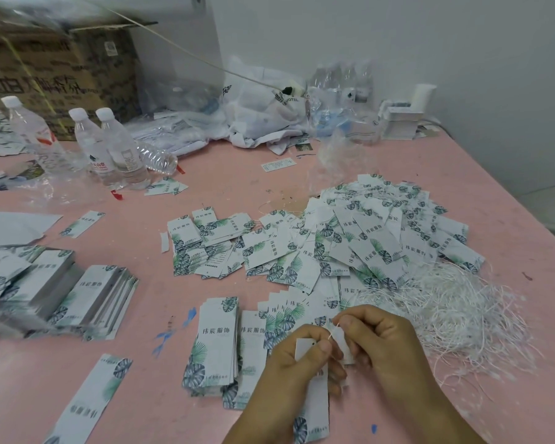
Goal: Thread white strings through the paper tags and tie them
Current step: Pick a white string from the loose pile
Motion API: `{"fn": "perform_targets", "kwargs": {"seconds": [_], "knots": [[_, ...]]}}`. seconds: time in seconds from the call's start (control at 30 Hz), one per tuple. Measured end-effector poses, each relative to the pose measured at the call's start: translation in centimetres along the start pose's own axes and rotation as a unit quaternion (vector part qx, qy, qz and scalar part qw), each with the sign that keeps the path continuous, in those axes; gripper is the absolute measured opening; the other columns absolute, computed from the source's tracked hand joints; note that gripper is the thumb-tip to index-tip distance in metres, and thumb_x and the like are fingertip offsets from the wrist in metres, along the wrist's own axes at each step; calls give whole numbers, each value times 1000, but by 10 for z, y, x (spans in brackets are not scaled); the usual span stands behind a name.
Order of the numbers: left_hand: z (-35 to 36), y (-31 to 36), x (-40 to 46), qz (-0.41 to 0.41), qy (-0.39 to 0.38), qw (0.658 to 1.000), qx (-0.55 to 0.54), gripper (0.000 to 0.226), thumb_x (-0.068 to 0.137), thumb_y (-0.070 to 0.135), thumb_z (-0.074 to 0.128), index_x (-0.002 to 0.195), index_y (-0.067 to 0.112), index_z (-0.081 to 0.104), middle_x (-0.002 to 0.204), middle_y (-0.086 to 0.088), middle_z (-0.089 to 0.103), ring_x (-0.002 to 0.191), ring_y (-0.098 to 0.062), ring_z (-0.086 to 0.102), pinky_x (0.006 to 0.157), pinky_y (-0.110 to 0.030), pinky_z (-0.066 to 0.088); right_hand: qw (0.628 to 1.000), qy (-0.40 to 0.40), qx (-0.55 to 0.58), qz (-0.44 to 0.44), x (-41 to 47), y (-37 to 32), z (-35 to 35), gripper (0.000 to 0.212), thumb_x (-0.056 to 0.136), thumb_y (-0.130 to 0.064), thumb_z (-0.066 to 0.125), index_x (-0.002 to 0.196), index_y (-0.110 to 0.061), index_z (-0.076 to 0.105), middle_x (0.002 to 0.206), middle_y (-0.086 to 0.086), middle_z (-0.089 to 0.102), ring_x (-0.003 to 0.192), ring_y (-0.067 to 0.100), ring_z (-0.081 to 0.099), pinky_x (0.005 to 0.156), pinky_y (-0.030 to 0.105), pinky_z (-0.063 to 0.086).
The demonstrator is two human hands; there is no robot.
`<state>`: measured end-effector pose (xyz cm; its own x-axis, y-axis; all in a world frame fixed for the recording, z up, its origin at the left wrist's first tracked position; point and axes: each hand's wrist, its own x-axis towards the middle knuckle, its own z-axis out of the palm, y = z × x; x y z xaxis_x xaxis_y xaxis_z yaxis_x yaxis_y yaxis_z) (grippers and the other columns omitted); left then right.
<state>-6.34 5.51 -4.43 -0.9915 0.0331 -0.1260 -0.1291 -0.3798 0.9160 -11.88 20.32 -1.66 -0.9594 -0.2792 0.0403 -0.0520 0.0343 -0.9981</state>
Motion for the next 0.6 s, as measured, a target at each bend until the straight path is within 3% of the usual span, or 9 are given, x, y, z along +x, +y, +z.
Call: {"fn": "perform_targets", "kwargs": {"seconds": [0.07,0.17,0.33,0.47,0.53,0.6], "knots": [[-2,-1,0,-10,-14,1000,7,28,82,39,74,85,12,67,73,-19,66,61,-26,61,63,-32,51,999,30,12,11,3,1,-3,13,89,-16,65,78,-20,73,51,-2,51,45,9,42,45,18,39],[-2,0,1,-19,-29,999,3,27,83,39,74,84,13,67,75,-19,65,57,-25,59,63,-31,49,987,92,121,55,11,4,-12,15,88,-22,64,76,-19,72,57,0,53,48,9,41,43,18,36],[-4,2,2,-24,-27,999,-35,21,85,33,71,82,13,67,76,-19,63,57,-25,59,59,-31,49,924,145,339,97,23,8,-28,22,94,-16,53,78,-15,69,68,1,62,59,10,58,51,19,51],[-2,1,2,-27,-10,998,-53,18,87,28,69,81,12,65,78,-18,64,58,-26,57,57,-31,50,866,108,467,140,24,3,-29,16,94,-18,50,85,-14,62,84,7,71,76,17,70,68,28,60],[-3,1,3,-20,-7,998,-51,20,85,33,71,79,14,65,78,-17,63,60,-26,56,57,-31,48,842,70,509,162,23,2,-25,13,90,-20,50,83,-16,60,72,2,63,63,15,63,59,27,58],[-3,2,3,-13,-5,999,-50,22,83,36,72,77,16,65,77,-16,62,62,-25,54,57,-32,48,857,38,487,162,20,2,-20,10,89,-20,51,82,-14,57,61,-1,45,49,12,44,48,24,46]]}}
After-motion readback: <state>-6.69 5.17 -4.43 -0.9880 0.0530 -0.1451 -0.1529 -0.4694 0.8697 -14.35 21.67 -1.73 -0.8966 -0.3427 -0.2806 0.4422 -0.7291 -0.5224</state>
